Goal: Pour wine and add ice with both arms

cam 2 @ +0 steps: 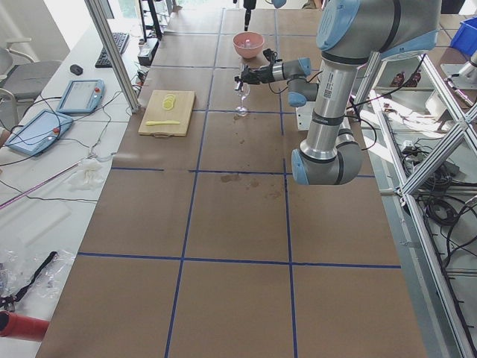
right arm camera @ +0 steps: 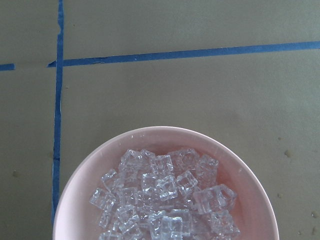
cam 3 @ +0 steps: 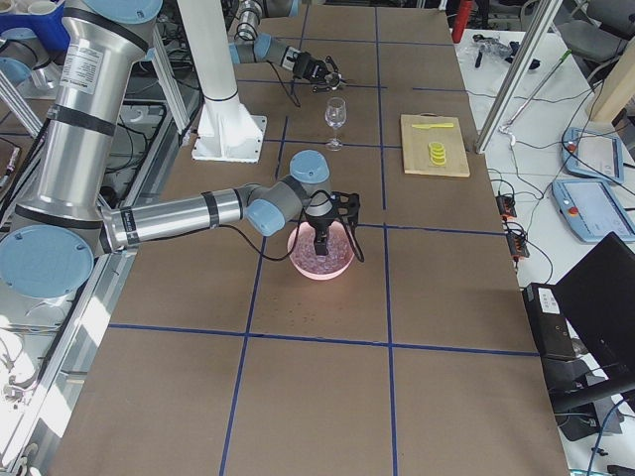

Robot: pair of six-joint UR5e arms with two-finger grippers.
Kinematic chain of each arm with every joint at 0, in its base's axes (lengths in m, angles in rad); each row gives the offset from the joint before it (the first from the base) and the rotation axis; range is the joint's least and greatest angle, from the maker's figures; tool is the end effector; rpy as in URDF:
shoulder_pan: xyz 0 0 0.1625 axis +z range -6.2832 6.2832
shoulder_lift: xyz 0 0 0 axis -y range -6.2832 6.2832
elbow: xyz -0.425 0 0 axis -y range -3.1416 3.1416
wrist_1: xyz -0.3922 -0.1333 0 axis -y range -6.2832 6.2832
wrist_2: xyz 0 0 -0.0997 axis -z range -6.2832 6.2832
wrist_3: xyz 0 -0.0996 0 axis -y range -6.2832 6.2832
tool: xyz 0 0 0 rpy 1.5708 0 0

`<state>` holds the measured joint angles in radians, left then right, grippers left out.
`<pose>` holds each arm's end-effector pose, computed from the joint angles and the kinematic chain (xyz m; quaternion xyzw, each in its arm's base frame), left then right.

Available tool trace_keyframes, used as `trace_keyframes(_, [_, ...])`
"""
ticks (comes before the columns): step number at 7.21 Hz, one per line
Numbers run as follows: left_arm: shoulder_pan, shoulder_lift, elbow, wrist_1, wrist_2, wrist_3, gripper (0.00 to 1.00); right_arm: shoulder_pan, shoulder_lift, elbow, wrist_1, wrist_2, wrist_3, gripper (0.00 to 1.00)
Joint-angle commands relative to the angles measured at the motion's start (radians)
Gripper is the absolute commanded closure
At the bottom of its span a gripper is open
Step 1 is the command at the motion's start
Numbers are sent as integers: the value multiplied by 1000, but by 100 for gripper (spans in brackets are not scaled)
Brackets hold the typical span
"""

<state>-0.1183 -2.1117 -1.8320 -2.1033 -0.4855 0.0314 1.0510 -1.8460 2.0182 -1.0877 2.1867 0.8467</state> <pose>0.5300 -0.2859 0.1588 0.6663 0.0382 0.2189 0.7118 -0.1327 -0.3844 0.5080 0.0567 -0.4162 0.0506 0.9061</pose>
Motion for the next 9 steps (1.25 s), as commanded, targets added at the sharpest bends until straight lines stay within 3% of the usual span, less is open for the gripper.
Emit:
trace_keyframes(1, [-4,1,0,0,28,112,100,0,1,0,14,-1,5,0])
trace_keyframes(9, [-30,4,13,2,58,405,100,0,1,0,20,1,5,0])
